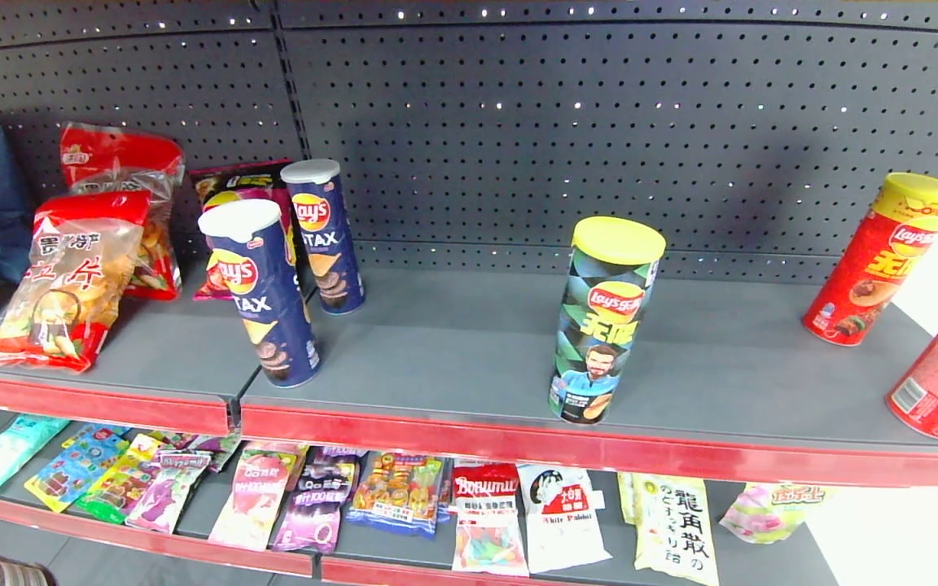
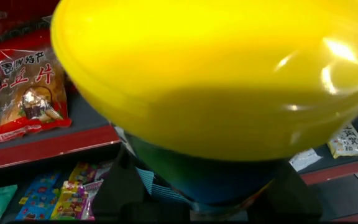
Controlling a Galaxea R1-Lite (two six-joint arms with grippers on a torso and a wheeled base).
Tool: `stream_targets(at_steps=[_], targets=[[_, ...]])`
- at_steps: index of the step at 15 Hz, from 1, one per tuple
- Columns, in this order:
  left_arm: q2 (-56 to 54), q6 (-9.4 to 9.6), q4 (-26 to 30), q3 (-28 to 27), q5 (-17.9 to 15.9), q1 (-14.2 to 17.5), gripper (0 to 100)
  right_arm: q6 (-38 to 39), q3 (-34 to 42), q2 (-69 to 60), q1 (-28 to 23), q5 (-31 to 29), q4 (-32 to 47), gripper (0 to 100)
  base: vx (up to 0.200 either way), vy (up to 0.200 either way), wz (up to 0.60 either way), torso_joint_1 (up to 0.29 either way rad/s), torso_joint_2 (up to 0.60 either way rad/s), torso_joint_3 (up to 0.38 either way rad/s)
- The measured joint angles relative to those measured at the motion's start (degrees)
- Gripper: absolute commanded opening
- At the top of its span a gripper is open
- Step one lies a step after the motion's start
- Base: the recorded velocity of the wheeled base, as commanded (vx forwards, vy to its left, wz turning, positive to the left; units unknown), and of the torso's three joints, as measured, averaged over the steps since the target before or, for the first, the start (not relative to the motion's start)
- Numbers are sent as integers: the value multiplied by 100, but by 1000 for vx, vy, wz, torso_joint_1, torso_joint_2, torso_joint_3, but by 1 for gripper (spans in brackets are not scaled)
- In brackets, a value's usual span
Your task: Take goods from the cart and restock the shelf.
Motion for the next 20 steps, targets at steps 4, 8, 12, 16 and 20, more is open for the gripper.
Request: stream_targets(at_steps=[4,8,12,16,20], targets=[[28,0,0,-2,-98,0,0,48,6,-9,0,-11,7,100,0,0,0,0,0,0],[166,1,-24,-52,-87,2,0,56,6,-11,0,-10,11,100,0,0,-600,2,0,2],[262,-13,-124,-63,-79,2,0,59,6,-11,0,-11,5,100,0,0,-600,8,7,0],[315,-71,-145,-96,-78,2,0,59,6,-11,0,-11,9,100,0,0,-150,-1,1,2],[625,-100,-255,-154,-79,0,0,59,11,-11,-5,-11,11,100,0,0,0,0,0,0]])
